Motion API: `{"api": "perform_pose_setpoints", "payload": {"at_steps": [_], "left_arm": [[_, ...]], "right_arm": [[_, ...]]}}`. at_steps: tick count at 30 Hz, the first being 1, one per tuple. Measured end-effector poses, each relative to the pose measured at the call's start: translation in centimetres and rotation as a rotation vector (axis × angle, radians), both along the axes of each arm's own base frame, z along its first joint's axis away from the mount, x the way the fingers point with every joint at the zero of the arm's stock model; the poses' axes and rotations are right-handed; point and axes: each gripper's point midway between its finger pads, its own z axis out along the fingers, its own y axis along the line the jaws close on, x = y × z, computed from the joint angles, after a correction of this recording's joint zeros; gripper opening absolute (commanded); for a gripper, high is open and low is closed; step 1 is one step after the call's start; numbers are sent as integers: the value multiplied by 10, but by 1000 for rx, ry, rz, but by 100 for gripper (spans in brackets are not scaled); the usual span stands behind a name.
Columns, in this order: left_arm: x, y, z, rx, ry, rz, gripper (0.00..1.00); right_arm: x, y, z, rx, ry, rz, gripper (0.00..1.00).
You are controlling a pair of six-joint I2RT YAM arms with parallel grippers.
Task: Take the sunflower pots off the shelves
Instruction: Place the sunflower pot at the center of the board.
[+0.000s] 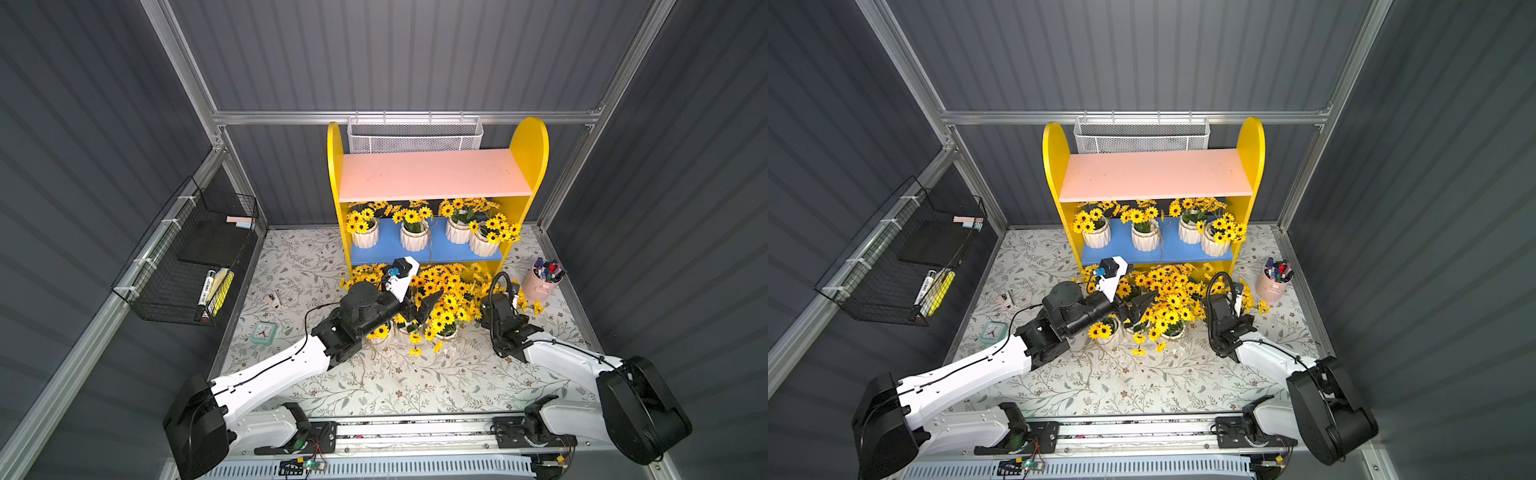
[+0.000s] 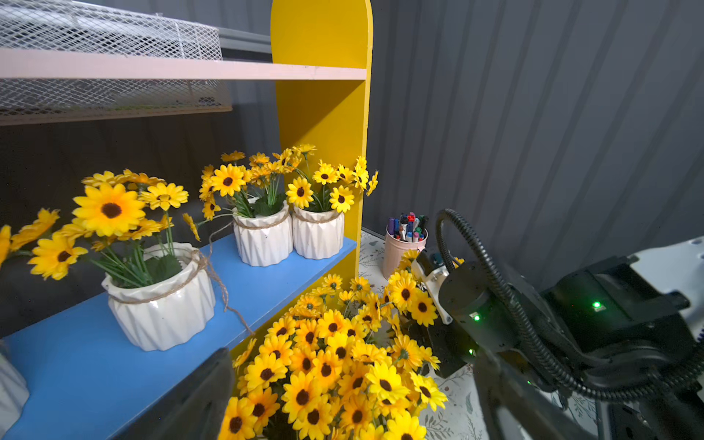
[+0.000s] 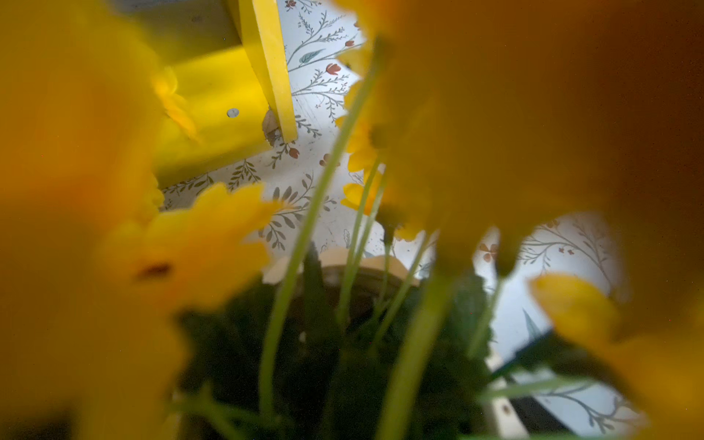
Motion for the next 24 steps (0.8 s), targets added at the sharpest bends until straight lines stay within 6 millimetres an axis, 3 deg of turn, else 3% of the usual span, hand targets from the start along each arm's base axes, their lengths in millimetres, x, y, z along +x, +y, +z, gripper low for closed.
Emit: {"api": "perform_pose_setpoints", "payload": {"at_steps": [11,24], "left_arm": [[2,12,-4,28,-36,52,99],[4,14,-6,34,-46,72,99]], "right_arm": [[17,13,-8,73,23,-25,0],[30,14,-10,104,-29,-68,0]]}}
